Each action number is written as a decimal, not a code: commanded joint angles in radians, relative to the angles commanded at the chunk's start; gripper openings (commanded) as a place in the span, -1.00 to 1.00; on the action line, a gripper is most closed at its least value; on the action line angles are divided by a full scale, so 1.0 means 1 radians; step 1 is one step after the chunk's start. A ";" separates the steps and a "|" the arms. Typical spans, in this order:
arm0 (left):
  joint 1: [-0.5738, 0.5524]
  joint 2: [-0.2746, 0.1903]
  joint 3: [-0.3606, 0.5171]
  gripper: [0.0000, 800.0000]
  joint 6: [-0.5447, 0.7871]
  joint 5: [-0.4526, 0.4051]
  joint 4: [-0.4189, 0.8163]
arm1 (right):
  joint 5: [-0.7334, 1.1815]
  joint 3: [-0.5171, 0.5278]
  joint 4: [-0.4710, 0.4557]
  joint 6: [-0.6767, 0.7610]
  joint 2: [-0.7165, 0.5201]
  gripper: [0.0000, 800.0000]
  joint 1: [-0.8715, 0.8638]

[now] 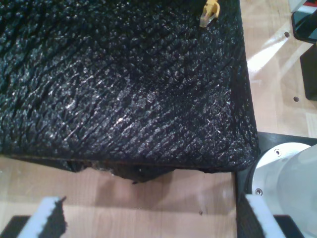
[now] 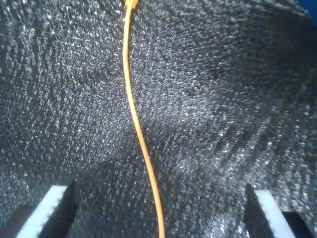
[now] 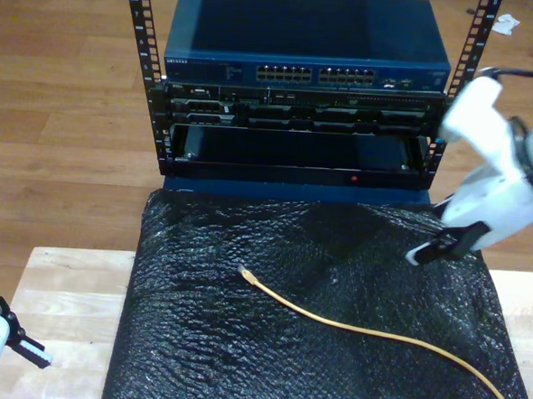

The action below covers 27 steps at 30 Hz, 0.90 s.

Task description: Grab the cable and plug it in

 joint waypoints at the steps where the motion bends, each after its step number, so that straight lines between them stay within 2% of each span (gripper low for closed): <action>1: 0.000 0.002 0.000 1.00 0.000 0.000 0.000 | -0.020 0.000 -0.008 0.009 0.009 0.99 0.018; 9: 0.000 0.005 0.000 1.00 0.000 0.002 0.000 | -0.074 -0.018 -0.012 0.087 0.043 0.98 0.074; 13: 0.000 0.014 -0.002 1.00 -0.002 0.002 0.000 | -0.083 -0.043 -0.057 0.132 0.097 0.98 0.114; 16: 0.000 0.015 -0.002 1.00 -0.002 0.002 0.000 | -0.107 -0.069 -0.124 0.204 0.157 0.98 0.175; 23: 0.000 0.026 -0.002 1.00 -0.002 0.002 0.002 | -0.109 -0.178 -0.364 0.454 0.331 0.94 0.324; 27: -0.002 0.032 -0.002 1.00 -0.002 0.002 0.002 | -0.106 -0.227 -0.413 0.535 0.405 0.93 0.377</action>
